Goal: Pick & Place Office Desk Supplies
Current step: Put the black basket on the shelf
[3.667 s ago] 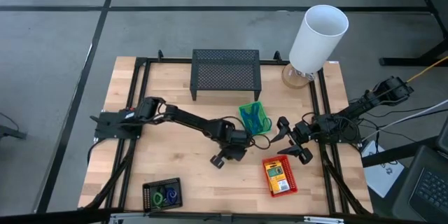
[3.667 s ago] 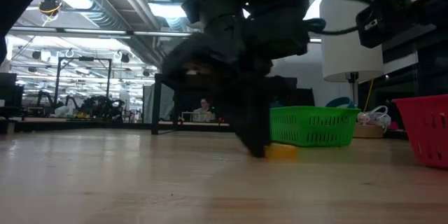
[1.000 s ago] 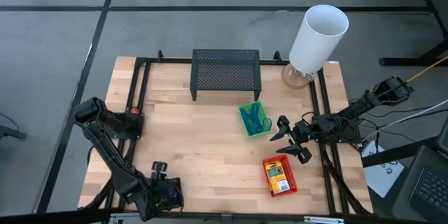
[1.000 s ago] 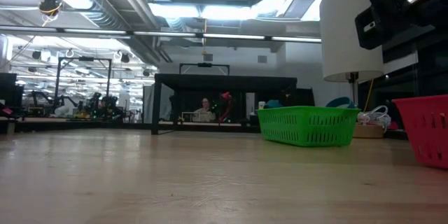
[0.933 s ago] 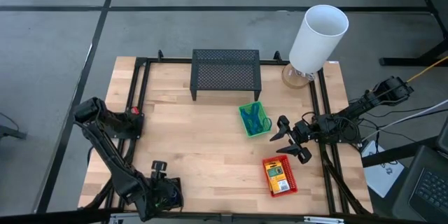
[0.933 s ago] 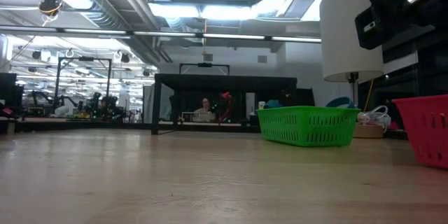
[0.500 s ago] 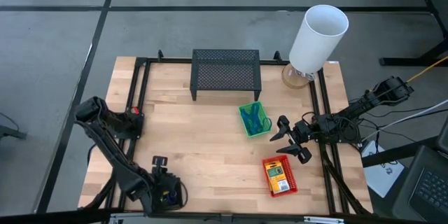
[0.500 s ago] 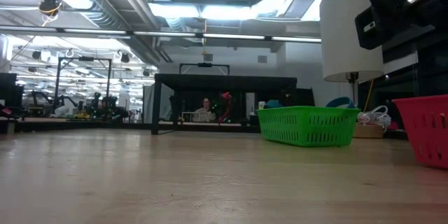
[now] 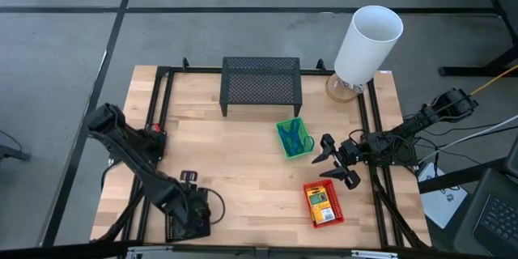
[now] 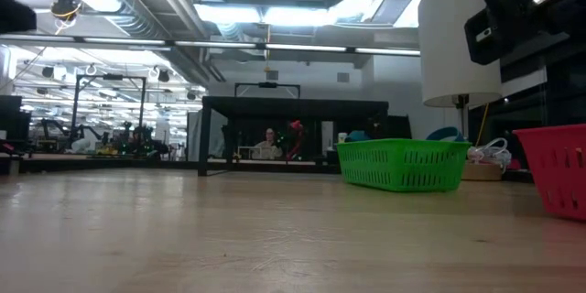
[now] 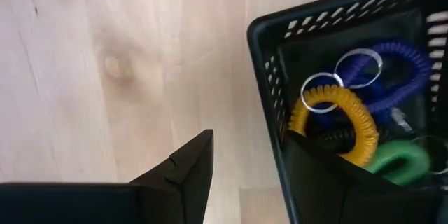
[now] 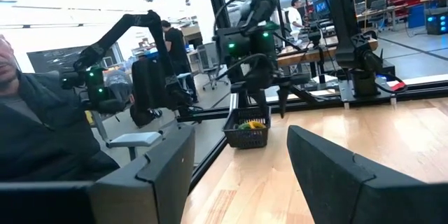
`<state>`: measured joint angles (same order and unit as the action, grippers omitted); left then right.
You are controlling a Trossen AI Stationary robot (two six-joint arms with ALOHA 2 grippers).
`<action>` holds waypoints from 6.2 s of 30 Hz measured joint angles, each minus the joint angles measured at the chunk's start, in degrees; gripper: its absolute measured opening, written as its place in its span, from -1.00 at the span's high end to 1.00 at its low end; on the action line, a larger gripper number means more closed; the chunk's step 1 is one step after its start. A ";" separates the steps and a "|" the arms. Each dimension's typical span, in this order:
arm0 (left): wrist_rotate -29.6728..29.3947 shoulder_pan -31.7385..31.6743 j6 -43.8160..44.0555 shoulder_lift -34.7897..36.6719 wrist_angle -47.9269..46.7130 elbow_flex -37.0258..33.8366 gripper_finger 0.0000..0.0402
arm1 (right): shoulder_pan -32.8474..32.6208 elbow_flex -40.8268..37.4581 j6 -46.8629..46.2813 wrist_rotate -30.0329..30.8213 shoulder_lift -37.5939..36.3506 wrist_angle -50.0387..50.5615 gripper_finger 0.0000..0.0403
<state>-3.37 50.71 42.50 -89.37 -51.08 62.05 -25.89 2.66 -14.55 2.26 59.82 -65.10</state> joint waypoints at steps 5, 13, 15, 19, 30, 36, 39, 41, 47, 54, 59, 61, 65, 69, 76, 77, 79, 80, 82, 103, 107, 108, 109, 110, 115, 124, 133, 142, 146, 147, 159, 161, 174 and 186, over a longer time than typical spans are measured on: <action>1.60 -0.69 2.05 4.90 6.61 -5.48 0.15 | 0.00 0.00 0.07 -0.13 0.01 0.00 -0.14; 4.94 -0.69 5.63 7.51 10.05 -8.23 0.18 | 0.00 0.00 0.05 -0.13 0.01 0.00 -0.14; 5.32 -1.00 6.60 7.51 11.98 -9.59 0.18 | 0.00 0.00 0.02 -0.13 0.02 0.00 -0.14; 6.86 -1.70 8.29 7.44 14.61 -12.63 0.18 | 0.00 0.00 0.02 -0.13 0.02 0.00 -0.14; 0.95 -2.47 4.85 7.42 15.81 -14.28 0.63 | -0.02 0.00 1.44 0.29 0.02 0.00 -0.13; -1.87 -2.59 4.89 7.42 16.85 -14.26 0.96 | 0.00 0.00 1.26 0.31 0.01 0.00 -0.13; -2.07 -4.28 4.87 7.42 17.12 -14.15 0.98 | -0.01 0.00 1.25 0.31 0.02 0.00 -0.13; -3.35 -6.30 4.86 7.74 17.07 -14.13 0.98 | 0.00 0.00 1.28 0.31 0.00 0.00 -0.13; -6.56 -15.72 1.85 11.13 17.25 -14.13 0.98 | 0.00 0.00 1.46 0.33 0.01 0.00 -0.13; -8.02 -30.24 -5.55 20.51 20.18 -14.13 0.98 | -0.02 0.00 1.49 0.33 0.01 0.00 -0.14; -5.94 -43.07 -9.05 27.50 21.40 -14.10 0.98 | 0.00 0.00 1.49 0.33 0.00 0.00 -0.14; -5.90 -48.99 -10.49 29.66 21.60 -14.10 0.98 | -0.02 0.00 1.51 0.33 0.02 0.00 -0.14; -3.03 -61.04 -12.43 32.01 24.27 -14.10 0.98 | -0.01 0.00 1.70 0.36 0.01 0.00 -0.14; 4.52 -71.56 -12.69 32.27 29.94 -14.10 0.98 | 0.00 0.00 2.15 2.05 0.02 0.00 -0.14; 9.41 -84.99 -9.84 29.54 34.06 -14.06 0.98 | -0.02 0.00 2.58 2.45 0.01 0.00 -0.14; 9.50 -86.42 -9.43 28.90 34.14 -14.06 0.98 | -0.02 0.00 2.60 2.45 0.02 0.00 -0.14; 10.82 -88.77 -8.37 27.52 34.32 -14.06 0.98 | 0.00 0.00 2.60 2.43 0.00 0.00 -0.14; 11.73 -89.77 -7.93 26.76 34.81 -14.06 0.98 | -0.01 0.00 2.60 2.43 0.01 0.00 -0.14; 12.42 -91.09 -6.96 25.52 36.04 -14.06 0.98 | 0.00 0.00 2.60 2.40 0.00 0.00 -0.14; 15.93 -94.35 -0.24 22.83 43.18 -14.06 0.93 | 0.00 0.00 2.60 2.23 0.00 0.02 -0.14; 16.58 -94.33 -0.22 22.83 42.68 -14.06 0.91 | 0.00 0.00 2.60 2.23 0.00 0.00 -0.14; 16.63 -94.33 -0.20 22.83 42.60 -14.06 0.91 | -0.02 0.00 2.60 2.23 0.01 0.00 -0.14; 16.61 -94.33 -0.20 22.83 42.58 -14.06 0.91 | -0.02 0.00 2.55 2.23 0.00 0.00 -0.14; 16.61 -94.33 -0.18 22.83 42.58 -14.06 0.91 | 0.00 0.00 2.38 2.23 0.00 0.02 -0.14; 16.42 -94.33 1.62 22.83 42.71 -14.06 0.90 | -0.01 0.00 2.31 2.23 0.01 0.00 -0.14; 16.44 -94.33 -0.71 22.97 42.83 -14.08 0.90 | -0.02 0.00 2.12 2.23 0.01 0.00 -0.14; 16.06 -94.31 -0.75 23.00 42.82 -14.08 0.84 | -0.02 0.00 2.14 2.23 0.00 0.00 -0.14; 16.08 -94.31 -0.38 23.00 41.88 -14.08 0.54 | 0.00 0.00 2.14 2.21 0.02 0.02 -0.13; 16.08 -94.31 -0.29 23.00 43.09 -14.09 0.45 | -0.02 0.00 2.14 2.21 0.01 0.00 -0.13; 16.11 -94.31 -0.29 23.00 43.61 -14.10 0.43 | -0.01 0.00 2.14 2.23 0.00 0.01 -0.13; 15.18 -96.70 -13.17 25.36 47.64 -14.15 0.36 | -0.02 0.00 2.14 2.21 0.01 0.18 -0.13; 17.66 -96.54 -18.14 26.27 49.87 -14.15 0.38 | -0.02 -0.01 2.14 2.21 0.02 0.49 -0.13; 22.15 -92.32 -35.11 24.01 52.09 -13.42 0.99 | 0.00 0.00 1.51 3.15 0.02 0.44 -0.14; 13.64 -91.30 -57.21 15.27 32.97 1.44 0.99 | -0.02 0.00 1.49 3.32 0.00 0.46 -0.14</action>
<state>10.27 -40.58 -14.71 -74.10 -18.11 63.49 -25.91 2.66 -13.06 5.58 59.81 -64.64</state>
